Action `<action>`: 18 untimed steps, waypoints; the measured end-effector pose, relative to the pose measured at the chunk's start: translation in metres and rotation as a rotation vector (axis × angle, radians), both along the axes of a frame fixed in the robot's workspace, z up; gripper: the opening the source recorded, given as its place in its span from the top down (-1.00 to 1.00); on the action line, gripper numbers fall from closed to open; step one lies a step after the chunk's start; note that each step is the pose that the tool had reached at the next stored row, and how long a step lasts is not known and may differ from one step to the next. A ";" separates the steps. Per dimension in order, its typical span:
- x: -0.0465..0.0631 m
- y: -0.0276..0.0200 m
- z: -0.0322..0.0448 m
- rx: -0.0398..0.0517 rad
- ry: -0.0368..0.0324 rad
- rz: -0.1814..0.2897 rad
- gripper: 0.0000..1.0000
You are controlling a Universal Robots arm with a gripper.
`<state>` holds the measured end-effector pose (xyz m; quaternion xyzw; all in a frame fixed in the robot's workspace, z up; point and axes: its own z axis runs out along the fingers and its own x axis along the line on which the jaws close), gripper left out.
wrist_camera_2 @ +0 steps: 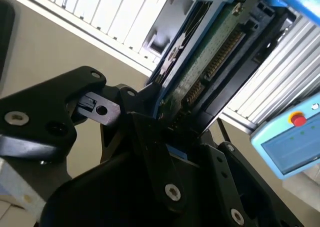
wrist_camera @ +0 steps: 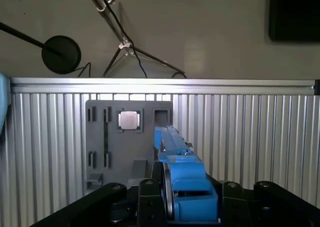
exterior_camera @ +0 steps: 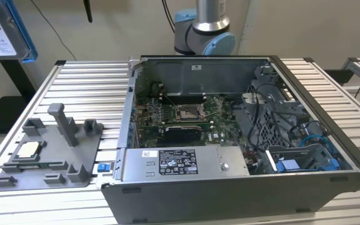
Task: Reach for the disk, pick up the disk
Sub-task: 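Pick up the disk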
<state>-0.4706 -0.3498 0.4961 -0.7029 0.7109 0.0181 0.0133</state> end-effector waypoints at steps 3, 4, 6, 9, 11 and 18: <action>0.000 0.0000 0.0000 -0.0001 -0.0002 0.000 1.00; 0.000 0.0000 0.0001 -0.0001 -0.0002 0.000 1.00; 0.000 0.0000 0.0000 0.0000 -0.0004 0.000 1.00; 0.004 0.0000 0.0000 0.0000 -0.0004 0.000 1.00; 0.009 0.0000 0.0001 -0.0001 -0.0002 0.000 1.00; 0.031 0.0000 0.0000 -0.0001 0.0012 0.000 1.00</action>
